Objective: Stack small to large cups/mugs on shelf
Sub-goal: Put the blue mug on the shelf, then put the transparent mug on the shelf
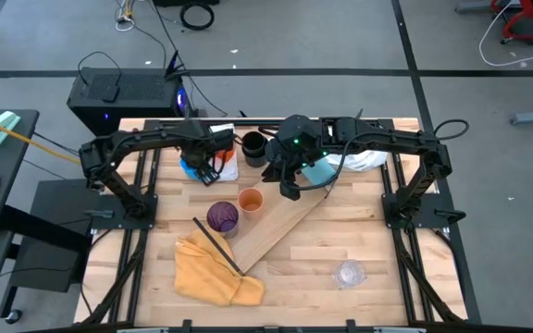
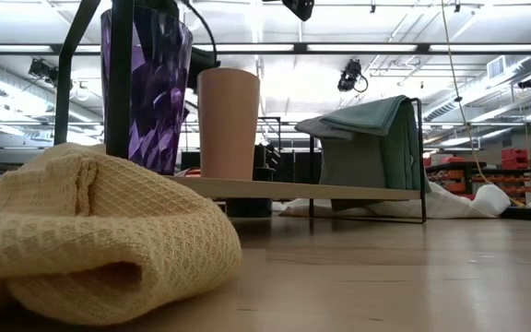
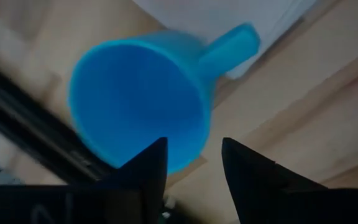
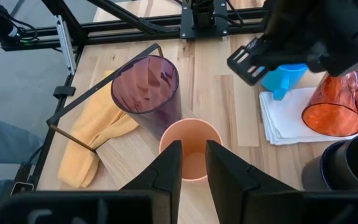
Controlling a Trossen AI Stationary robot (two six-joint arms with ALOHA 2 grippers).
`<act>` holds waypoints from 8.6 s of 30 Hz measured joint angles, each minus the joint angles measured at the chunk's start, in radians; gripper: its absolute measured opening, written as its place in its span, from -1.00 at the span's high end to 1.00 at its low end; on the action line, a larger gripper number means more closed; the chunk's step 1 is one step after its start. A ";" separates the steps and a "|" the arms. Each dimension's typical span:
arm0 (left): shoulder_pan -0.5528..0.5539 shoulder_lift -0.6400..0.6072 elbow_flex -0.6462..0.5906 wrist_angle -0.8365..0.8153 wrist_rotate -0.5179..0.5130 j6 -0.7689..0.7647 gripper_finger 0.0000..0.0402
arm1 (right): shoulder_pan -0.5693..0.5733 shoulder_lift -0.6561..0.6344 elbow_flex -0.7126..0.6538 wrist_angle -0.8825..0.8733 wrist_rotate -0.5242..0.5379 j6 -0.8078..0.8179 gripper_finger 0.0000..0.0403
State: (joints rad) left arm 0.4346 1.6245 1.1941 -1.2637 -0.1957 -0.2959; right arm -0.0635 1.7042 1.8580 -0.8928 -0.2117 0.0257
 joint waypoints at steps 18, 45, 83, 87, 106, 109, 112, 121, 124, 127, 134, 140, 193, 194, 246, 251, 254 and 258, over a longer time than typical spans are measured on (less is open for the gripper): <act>0.001 0.000 -0.059 0.119 0.033 0.020 0.46 | 0.000 0.000 0.000 0.000 0.000 0.001 0.61; 0.021 -0.072 0.005 0.014 0.036 0.064 0.95 | 0.000 0.000 0.000 -0.002 0.000 -0.010 0.61; -0.345 0.301 0.870 -0.045 0.110 0.055 0.95 | 0.180 -0.340 0.000 -0.223 0.254 0.157 0.61; -0.376 0.342 0.873 -0.047 0.121 0.076 0.95 | 0.180 -0.328 0.000 -0.229 0.257 0.143 0.61; -0.401 0.433 0.873 -0.006 0.140 0.126 0.95 | 0.179 -0.324 0.000 -0.229 0.257 0.128 0.61; -0.400 0.449 0.873 -0.008 0.141 0.138 0.95 | 0.179 -0.324 0.000 -0.229 0.257 0.128 0.61; -0.401 0.462 0.873 0.003 0.142 0.146 0.95 | 0.179 -0.324 0.000 -0.228 0.257 0.128 0.61; -0.399 0.488 0.871 0.014 0.143 0.155 0.95 | 0.179 -0.324 0.000 -0.228 0.257 0.129 0.61; -0.399 0.500 0.872 0.020 0.143 0.163 0.95 | 0.179 -0.324 0.000 -0.228 0.257 0.129 0.61; -0.399 0.520 0.872 0.006 0.143 0.175 0.95 | 0.179 -0.324 0.000 -0.228 0.257 0.131 0.61; -0.400 0.525 0.872 0.002 0.142 0.177 0.95 | 0.179 -0.324 0.000 -0.229 0.257 0.130 0.61; -0.400 0.525 0.872 -0.004 0.144 0.174 0.90 | 0.179 -0.324 0.000 -0.230 0.257 0.129 0.61; -0.399 0.467 1.139 0.002 0.159 0.180 0.47 | 0.218 -0.325 -0.014 -0.435 0.213 0.211 0.61; -0.399 0.452 1.142 0.024 0.159 0.181 0.47 | 0.237 -0.326 -0.020 -0.445 0.193 0.230 0.61; -0.406 0.114 1.149 0.288 0.077 0.345 0.47 | 0.582 -0.403 -0.684 0.299 -0.121 0.603 0.62; -0.406 0.100 1.149 0.283 0.077 0.361 0.50 | 0.516 -0.411 -0.700 0.253 -0.138 0.492 0.65; -0.406 0.082 1.149 0.287 0.077 0.361 0.49 | 0.449 -0.444 -0.724 0.166 -0.132 0.418 0.67; -0.406 0.039 1.149 0.338 0.100 0.355 0.49 | 0.362 -0.551 -0.778 0.161 -0.133 0.389 0.69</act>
State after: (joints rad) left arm 0.0288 1.6631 2.3426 -0.9254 -0.0962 0.0595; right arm 0.2982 1.1530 1.0804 -0.7321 -0.3447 0.4151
